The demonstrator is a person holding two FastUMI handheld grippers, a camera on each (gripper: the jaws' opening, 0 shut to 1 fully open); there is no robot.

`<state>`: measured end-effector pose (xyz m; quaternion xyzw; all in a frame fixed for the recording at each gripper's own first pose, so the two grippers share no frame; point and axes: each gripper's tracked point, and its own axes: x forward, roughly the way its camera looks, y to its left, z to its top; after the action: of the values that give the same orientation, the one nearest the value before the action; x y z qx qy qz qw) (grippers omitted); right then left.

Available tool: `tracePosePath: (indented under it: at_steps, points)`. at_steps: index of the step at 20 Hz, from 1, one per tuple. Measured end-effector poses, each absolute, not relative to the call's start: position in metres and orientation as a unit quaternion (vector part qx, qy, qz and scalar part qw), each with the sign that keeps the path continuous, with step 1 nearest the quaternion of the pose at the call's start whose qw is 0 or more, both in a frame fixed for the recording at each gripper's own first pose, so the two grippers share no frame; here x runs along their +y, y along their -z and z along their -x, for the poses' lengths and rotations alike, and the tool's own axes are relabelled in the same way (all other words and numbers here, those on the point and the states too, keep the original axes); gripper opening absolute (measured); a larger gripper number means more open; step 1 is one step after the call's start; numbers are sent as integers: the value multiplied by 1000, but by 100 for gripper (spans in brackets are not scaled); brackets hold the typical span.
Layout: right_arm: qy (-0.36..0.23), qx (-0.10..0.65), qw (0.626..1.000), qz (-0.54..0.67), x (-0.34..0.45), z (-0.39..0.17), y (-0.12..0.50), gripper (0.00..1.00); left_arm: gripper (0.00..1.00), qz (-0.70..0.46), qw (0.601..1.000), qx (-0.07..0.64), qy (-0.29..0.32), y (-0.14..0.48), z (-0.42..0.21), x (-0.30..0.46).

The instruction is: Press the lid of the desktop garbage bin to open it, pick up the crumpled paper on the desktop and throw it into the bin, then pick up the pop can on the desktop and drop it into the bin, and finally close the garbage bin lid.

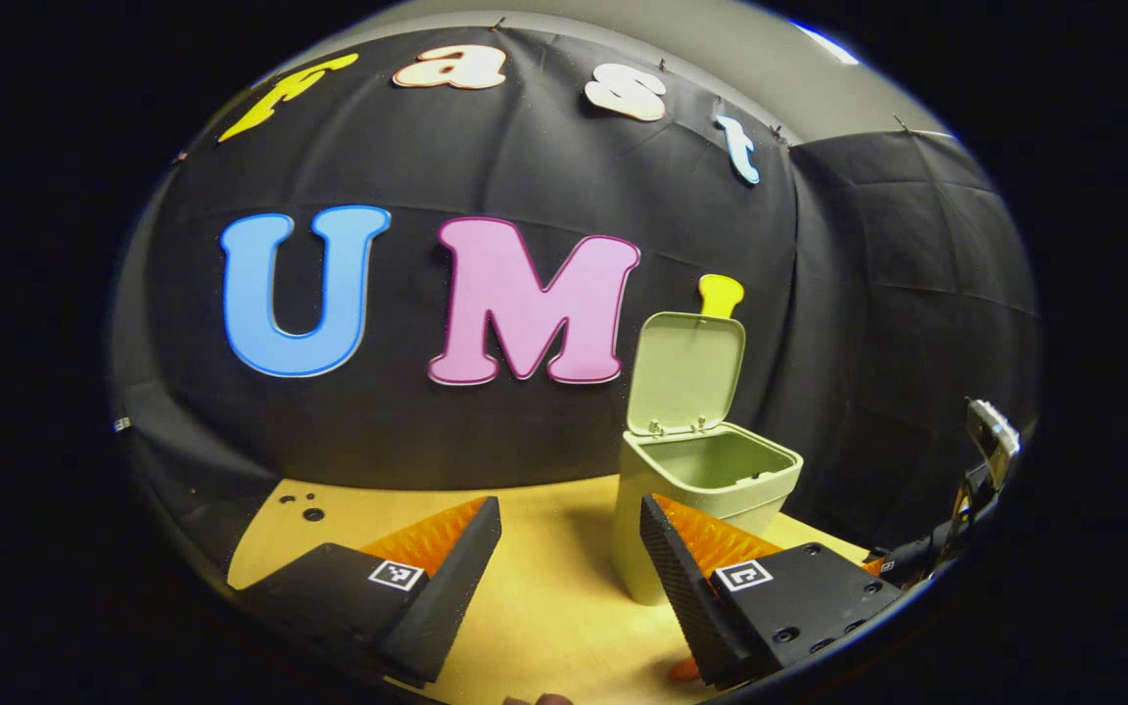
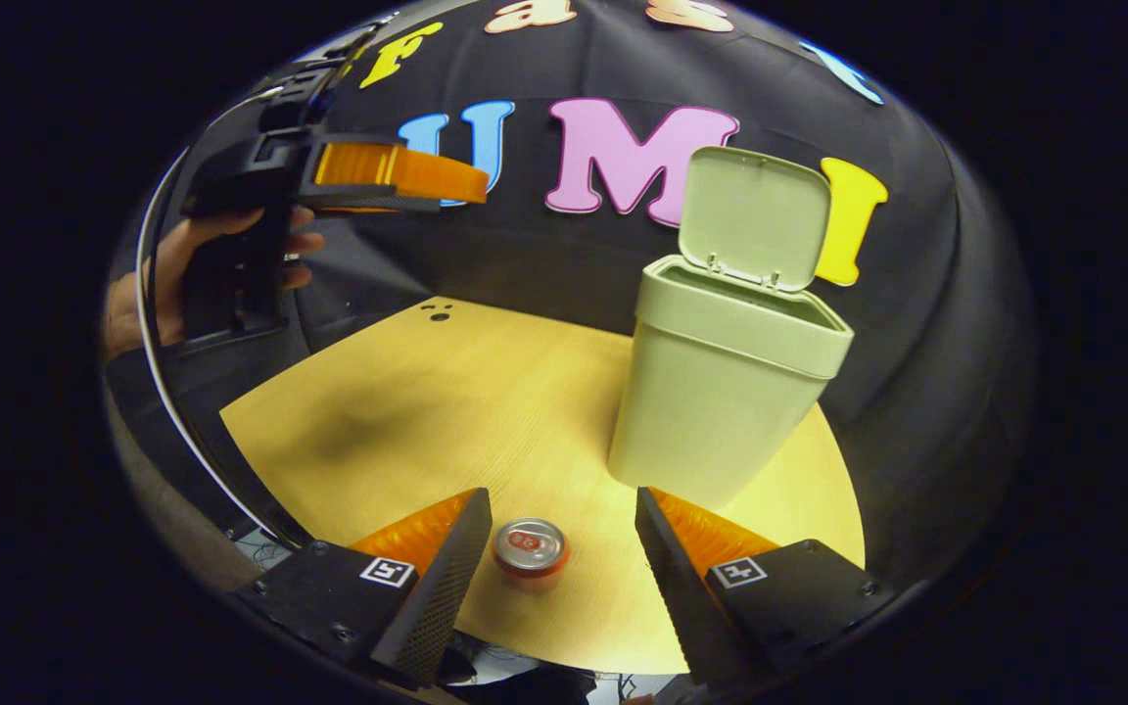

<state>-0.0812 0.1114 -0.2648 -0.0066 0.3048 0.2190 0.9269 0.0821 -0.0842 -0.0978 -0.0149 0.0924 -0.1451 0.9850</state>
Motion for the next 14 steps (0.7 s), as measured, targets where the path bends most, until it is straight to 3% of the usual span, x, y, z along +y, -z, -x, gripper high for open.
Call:
tracePosePath:
  at_steps: [14]
  points:
    - [-276, 401, 870, 79, 144, 89, 362, 94, 93, 33, 990, 130, 36, 134, 5, -12]
